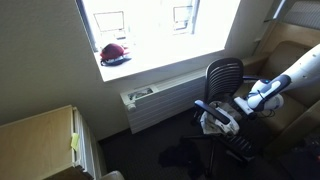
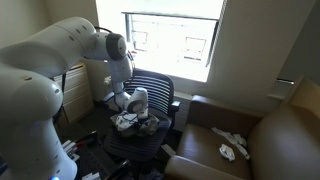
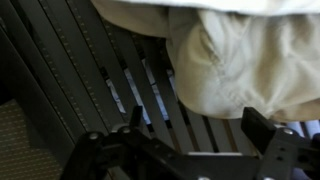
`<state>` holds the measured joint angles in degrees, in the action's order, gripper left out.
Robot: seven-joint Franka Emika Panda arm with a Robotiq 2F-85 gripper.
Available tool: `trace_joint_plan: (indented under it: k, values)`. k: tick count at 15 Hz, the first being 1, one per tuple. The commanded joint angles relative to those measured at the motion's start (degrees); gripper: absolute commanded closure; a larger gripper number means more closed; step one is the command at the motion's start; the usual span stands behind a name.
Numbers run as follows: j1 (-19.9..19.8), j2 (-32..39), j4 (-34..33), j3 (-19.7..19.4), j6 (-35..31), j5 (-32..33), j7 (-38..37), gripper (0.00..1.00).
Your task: Hang the brown clothing on the armrest of the black chair
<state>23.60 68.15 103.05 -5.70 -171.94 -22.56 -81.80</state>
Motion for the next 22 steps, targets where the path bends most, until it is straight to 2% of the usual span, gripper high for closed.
trace_joint_plan:
  k: [1,3,5,8,10,13,14,16,18,19,21,22]
  values:
    - [-0.3,2.0,-1.9,-0.5,1.2,1.2,-2.1,0.00]
    - [-0.4,5.0,-4.6,-0.9,1.4,1.3,-3.1,0.00]
    - [-1.7,5.4,-4.8,0.8,-2.8,1.2,-1.9,0.00]
    - [-3.5,6.0,-5.9,3.1,-5.0,0.6,-1.5,0.00]
    - [-1.7,5.8,-5.4,1.6,-4.0,0.5,-2.6,0.00]
    - [-1.7,5.8,-5.4,1.6,-4.0,0.5,-2.6,0.00]
    - [-9.3,4.2,-5.8,8.9,-1.6,2.4,3.4,0.00]
    - [-13.1,3.4,-6.0,13.3,-1.0,3.3,8.0,0.00]
    - [-18.6,2.4,-6.1,18.8,1.0,3.6,13.6,0.00]
    - [-12.4,4.5,-7.1,13.8,-1.9,1.3,9.3,0.00]
    - [-16.2,3.3,-7.3,17.0,-0.1,1.0,13.2,0.00]
    - [-16.5,3.9,-7.4,17.3,-0.4,0.8,13.6,0.25]
